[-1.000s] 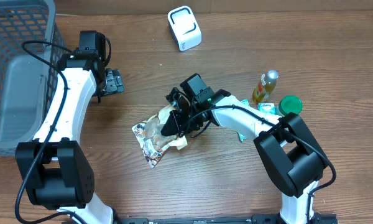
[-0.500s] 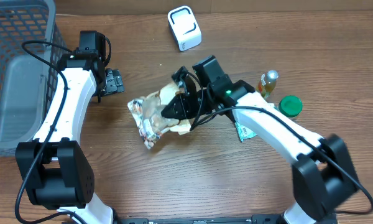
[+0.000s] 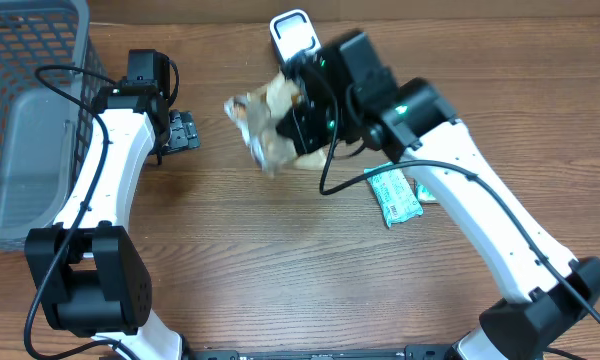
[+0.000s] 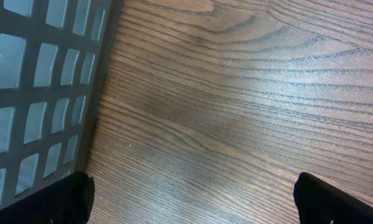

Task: Scan the item barcode
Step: 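Lift the PanTree bag with the right gripper up to the white scanner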

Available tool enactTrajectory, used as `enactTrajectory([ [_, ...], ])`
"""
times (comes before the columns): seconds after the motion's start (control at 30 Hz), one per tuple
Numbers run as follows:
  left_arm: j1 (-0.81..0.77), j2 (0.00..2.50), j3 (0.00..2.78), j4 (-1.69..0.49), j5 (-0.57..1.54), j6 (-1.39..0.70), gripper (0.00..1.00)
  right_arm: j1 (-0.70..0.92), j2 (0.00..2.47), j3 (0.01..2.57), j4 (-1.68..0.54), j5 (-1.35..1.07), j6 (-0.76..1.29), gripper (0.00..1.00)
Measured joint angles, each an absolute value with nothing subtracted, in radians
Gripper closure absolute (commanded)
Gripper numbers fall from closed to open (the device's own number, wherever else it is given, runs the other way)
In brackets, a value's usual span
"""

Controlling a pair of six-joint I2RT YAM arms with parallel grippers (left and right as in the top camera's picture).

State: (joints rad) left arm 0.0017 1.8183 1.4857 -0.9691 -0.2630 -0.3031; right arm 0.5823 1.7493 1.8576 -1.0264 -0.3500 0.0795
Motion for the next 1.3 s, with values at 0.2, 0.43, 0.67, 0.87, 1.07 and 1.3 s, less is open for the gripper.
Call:
enactTrajectory([
  [0.2,0.002,1.818,1.486,-0.969,-0.263,-0.303,0.0,0.582,1.731,1.917,-1.035,-0.257,-0.002,0.97],
  [0.43,0.002,1.818,1.486,-0.969,-0.264,-0.303,0.0,0.585,1.733,1.917,-0.964,-0.231,-0.035,0.96],
  [0.67,0.002,1.818,1.486,-0.969,-0.266,-0.303,0.0,0.611,1.757,1.917,-0.93,-0.187,-0.165,0.96],
  [0.87,0.002,1.818,1.486,-0.969,-0.266,-0.303,0.0,0.624,1.846,1.917,-0.857,-0.099,-0.28,0.96],
  [1.07,0.002,1.818,1.486,-0.969,-0.266,-0.303,0.01,0.624,1.917,1.917,-0.743,-0.009,-0.413,0.96],
  [1.3,0.002,1.818,1.486,-0.969,-0.266,-0.303,0.0,0.624,1.996,1.917,-0.577,0.133,-0.548,0.96],
])
